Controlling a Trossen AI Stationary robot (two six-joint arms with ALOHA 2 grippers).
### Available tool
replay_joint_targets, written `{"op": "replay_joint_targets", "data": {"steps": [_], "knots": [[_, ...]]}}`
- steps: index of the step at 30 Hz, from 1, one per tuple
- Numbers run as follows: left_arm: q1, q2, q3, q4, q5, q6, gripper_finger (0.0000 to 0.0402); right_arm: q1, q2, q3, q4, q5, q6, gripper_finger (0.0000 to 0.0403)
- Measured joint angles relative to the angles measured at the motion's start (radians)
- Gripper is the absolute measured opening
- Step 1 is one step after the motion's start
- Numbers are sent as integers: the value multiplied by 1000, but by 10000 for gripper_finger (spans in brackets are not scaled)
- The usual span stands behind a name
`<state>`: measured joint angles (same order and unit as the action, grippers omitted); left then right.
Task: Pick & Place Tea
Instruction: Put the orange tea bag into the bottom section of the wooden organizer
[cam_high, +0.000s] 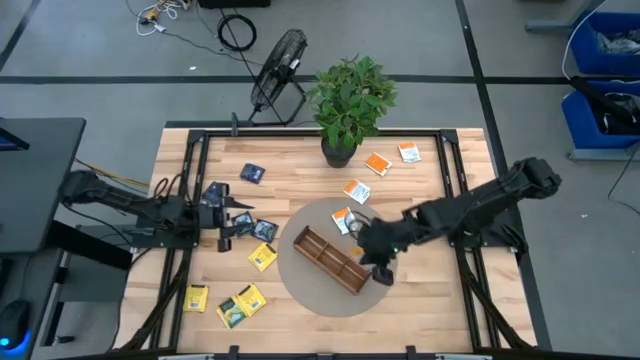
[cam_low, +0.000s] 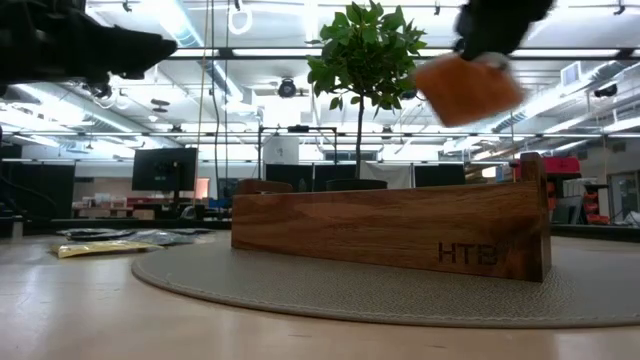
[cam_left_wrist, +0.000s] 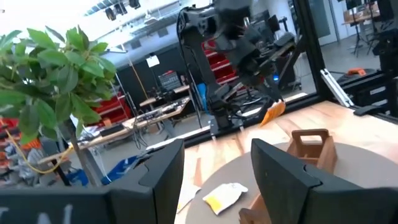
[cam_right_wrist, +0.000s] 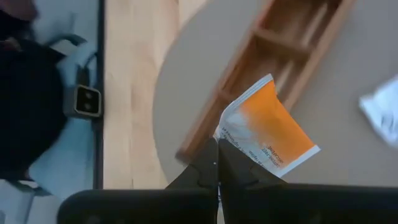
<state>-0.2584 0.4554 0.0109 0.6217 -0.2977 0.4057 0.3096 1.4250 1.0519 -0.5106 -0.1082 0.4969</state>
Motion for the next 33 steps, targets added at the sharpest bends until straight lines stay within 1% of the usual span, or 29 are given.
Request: {"op": "replay_joint_targets", "data": {"steps": [3, 6, 10, 13, 16, 19, 25, 28, 33], "knots": [[16, 57, 0, 56, 1, 25, 193, -60, 0, 0, 49, -57, -85, 0], [45, 106, 0, 99, 0, 23, 193, -113, 0, 0, 89, -120, -134, 0], [92, 162, 0, 153, 0, 17, 193, -161, 0, 0, 112, -196, -161, 0], [124, 198, 7, 173, 14, -36, 193, -183, 0, 0, 157, -246, -166, 0], [157, 249, 58, 125, 98, -97, 193, -202, 0, 0, 231, -295, -167, 0], [180, 333, 134, 89, 201, -118, 193, -218, 0, 0, 286, -327, -176, 0], [208, 512, 270, 85, 333, -165, 193, -234, 0, 0, 281, -358, -224, 0], [212, 604, 327, 84, 374, -212, 193, -237, 0, 0, 278, -393, -240, 0], [209, 753, 426, 84, 407, -248, 193, -237, 0, 0, 279, -398, -288, 0]]}}
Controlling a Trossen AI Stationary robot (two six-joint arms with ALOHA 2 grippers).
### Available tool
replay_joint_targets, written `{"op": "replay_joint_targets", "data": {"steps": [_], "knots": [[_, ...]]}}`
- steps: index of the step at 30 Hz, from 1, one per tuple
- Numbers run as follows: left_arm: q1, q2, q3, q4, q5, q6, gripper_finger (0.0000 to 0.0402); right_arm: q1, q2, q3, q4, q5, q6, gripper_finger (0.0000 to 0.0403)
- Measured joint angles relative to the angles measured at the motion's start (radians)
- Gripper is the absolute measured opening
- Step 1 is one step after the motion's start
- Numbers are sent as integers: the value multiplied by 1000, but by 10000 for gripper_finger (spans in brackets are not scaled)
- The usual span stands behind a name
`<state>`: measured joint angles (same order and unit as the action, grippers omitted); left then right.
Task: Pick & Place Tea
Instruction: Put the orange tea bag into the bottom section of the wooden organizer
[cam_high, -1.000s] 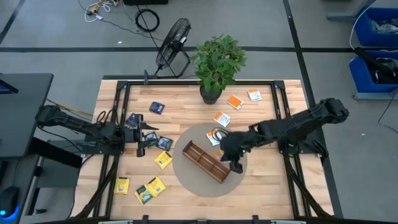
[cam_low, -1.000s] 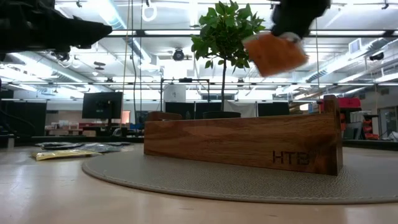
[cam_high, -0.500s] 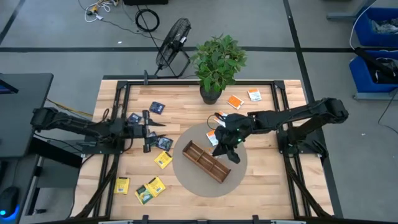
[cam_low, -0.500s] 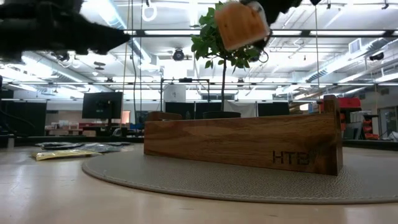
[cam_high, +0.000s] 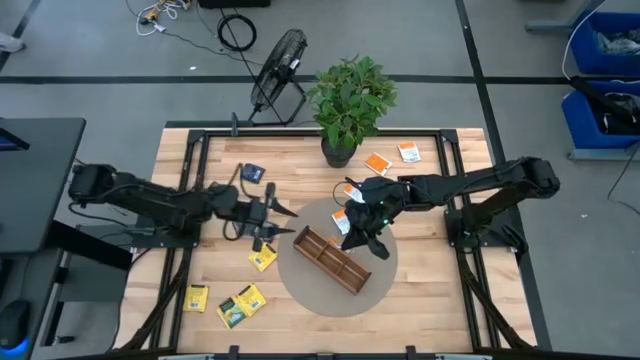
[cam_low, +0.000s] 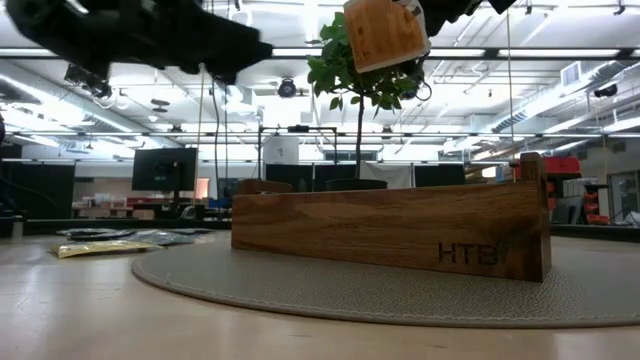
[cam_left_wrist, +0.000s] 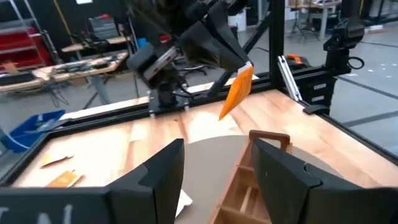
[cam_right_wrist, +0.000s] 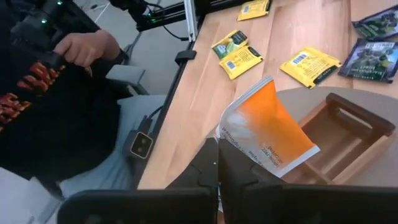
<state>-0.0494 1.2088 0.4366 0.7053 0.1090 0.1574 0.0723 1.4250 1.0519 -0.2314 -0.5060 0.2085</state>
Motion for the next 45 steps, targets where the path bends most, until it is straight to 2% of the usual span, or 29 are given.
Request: {"op": "replay_joint_targets", "data": {"steps": [7, 17, 19, 23, 27, 30, 32, 38, 42, 45], "knots": [[0, 137, 118, 15, 75, -9, 193, 1, 0, 0, 0, 26, -41, 0], [0, 301, 241, 44, 83, -7, 193, -4, 0, 1, 39, 27, -60, 0], [0, 333, 271, 46, 112, -8, 193, -9, 0, 1, 47, 32, -60, 0], [0, 370, 301, 44, 192, -9, 193, -17, 0, 1, 41, 45, -60, 0], [-1, 376, 312, 48, 203, -8, 190, -17, 0, 1, 38, 45, -60, 0], [0, 376, 312, 52, 204, -6, 168, -16, 0, 1, 34, 47, -63, 0], [0, 375, 312, 61, 204, -4, 139, -16, 0, 1, 35, 60, -67, 0], [0, 375, 312, 59, 215, 10, 20, -16, 0, 1, 35, 77, -76, 0], [1, 375, 311, 60, 218, 3, 16, -13, 0, 1, 42, 73, -79, 7], [3, 375, 311, 61, 218, -17, 12, 3, -7, 1, 44, 79, -107, 30]]}}
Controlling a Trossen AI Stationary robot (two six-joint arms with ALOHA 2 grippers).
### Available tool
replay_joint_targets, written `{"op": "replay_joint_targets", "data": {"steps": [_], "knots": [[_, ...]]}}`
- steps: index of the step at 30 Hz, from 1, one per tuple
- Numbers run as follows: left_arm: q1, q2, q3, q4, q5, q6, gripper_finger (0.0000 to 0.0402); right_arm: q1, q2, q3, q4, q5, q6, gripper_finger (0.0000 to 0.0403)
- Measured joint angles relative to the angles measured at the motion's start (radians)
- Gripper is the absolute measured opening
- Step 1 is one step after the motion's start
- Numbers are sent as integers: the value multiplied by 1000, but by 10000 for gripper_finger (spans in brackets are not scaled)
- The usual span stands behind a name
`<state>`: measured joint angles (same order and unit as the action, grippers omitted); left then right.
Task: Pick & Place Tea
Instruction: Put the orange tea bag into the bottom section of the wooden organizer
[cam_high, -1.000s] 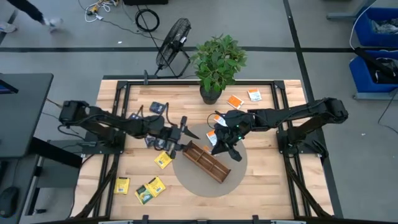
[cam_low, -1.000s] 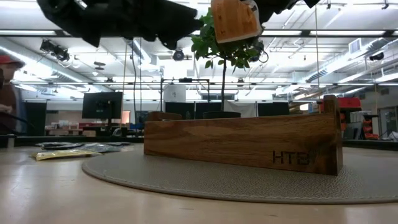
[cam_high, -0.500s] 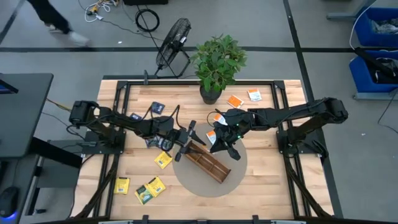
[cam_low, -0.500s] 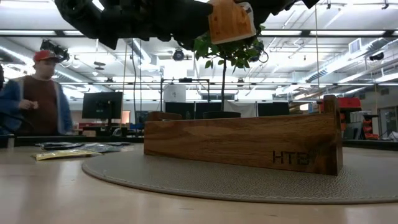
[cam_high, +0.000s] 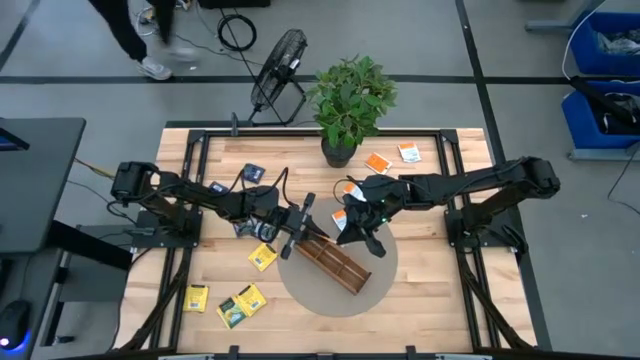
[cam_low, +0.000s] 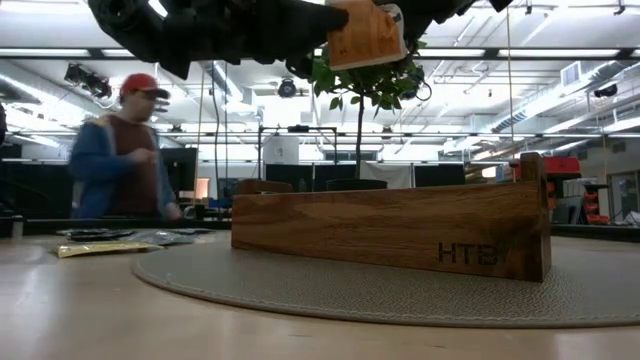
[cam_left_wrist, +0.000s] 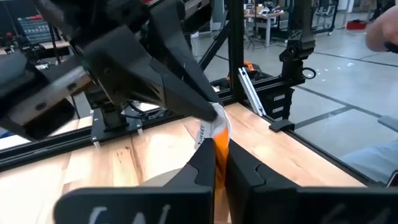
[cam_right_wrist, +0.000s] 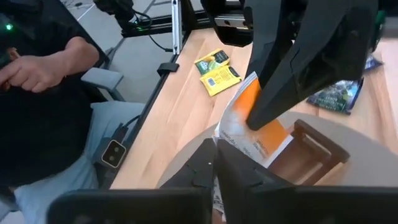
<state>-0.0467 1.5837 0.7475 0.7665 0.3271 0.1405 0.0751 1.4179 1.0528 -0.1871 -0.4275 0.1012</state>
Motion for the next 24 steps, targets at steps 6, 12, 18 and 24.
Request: {"op": "replay_joint_targets", "data": {"steps": [6, 12, 18, 24], "knots": [[0, 0, -2, 8, 0, -29, 12, 58, -70, 0, -45, 109, -11, 83], [2, 0, -94, 277, -28, -83, 12, 179, -156, 0, -137, 478, -13, 95], [39, -1, -294, 746, -88, -195, 12, 324, -130, 0, -109, 849, -38, 96], [29, 0, -321, 795, -95, -214, 12, 309, -27, -27, 61, 824, -27, 96]]}}
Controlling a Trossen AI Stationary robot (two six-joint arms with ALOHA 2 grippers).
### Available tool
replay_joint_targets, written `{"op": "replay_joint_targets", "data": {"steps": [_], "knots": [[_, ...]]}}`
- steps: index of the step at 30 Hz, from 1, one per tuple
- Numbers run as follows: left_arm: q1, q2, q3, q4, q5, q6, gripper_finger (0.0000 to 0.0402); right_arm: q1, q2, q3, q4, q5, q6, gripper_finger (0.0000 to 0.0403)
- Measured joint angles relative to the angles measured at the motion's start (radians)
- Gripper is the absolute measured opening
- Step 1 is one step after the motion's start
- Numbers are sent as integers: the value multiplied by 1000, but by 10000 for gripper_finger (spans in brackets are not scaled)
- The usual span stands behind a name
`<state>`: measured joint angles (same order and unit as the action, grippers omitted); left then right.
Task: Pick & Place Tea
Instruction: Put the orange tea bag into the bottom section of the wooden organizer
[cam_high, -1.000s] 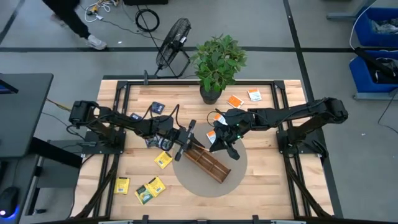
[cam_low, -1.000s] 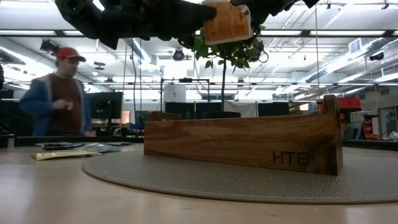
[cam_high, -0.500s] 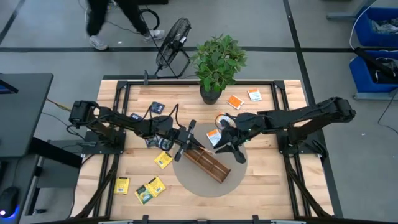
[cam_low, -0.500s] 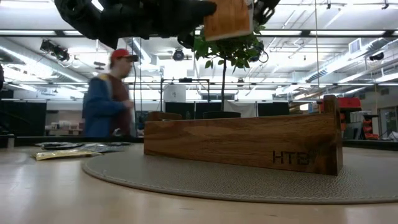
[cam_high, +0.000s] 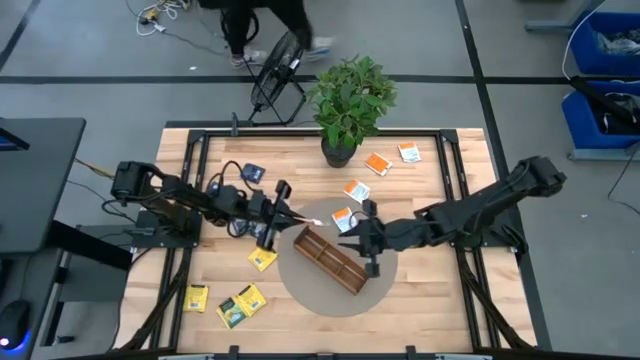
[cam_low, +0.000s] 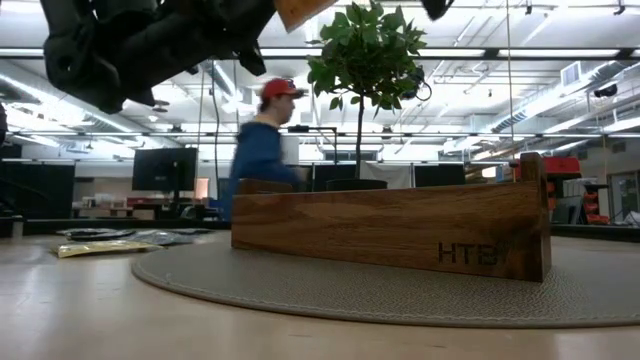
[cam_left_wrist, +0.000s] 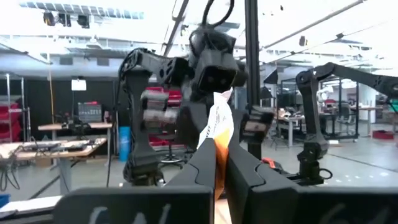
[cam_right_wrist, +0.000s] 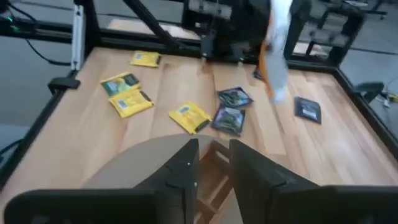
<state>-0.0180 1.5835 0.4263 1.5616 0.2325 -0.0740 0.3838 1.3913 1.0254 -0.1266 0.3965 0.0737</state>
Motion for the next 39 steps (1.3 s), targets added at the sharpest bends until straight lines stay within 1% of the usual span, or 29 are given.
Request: {"op": "replay_joint_targets", "data": {"steps": [2, 4, 6, 9, 15, 19, 23, 27, 30, 34, 36, 38, 39], "knots": [[-10, 3, 0, 0, 0, 2, 12, -11, 20, -6, 28, 24, 5, 96], [-22, 3, -1, 7, 0, 2, 12, -10, 27, -17, 58, 88, -11, 96], [-31, 3, -9, 7, 1, 6, 12, -3, 28, -35, 130, 136, -46, 96], [-36, 3, -16, 7, 1, 7, 12, 2, 28, -48, 207, 141, -92, 96], [-32, 3, -15, 8, 0, 3, 12, -7, 28, -50, 203, 118, -131, 95], [-30, 3, -15, 8, -2, 1, 15, -11, 28, -50, 200, 142, -160, 84], [-31, 3, -15, 9, -1, 2, 11, -12, 28, -50, 243, 136, -138, 84], [-30, 3, -15, 9, -2, 3, 11, -14, 28, -50, 263, 97, -143, 117], [-30, 3, -15, 9, -2, 6, 11, -24, 28, -50, 264, 61, -122, 157], [-30, 3, -15, 9, -2, 7, 11, -45, 38, -50, 295, 52, -111, 205], [-30, 3, -15, 9, -2, 7, 11, -55, 50, -50, 328, 15, -129, 217], [-30, 3, -15, 9, -7, 6, 11, -65, 69, -49, 375, -24, -134, 220], [-30, 3, -15, 9, -7, 7, 11, -69, 74, -50, 369, -30, -135, 219]]}}
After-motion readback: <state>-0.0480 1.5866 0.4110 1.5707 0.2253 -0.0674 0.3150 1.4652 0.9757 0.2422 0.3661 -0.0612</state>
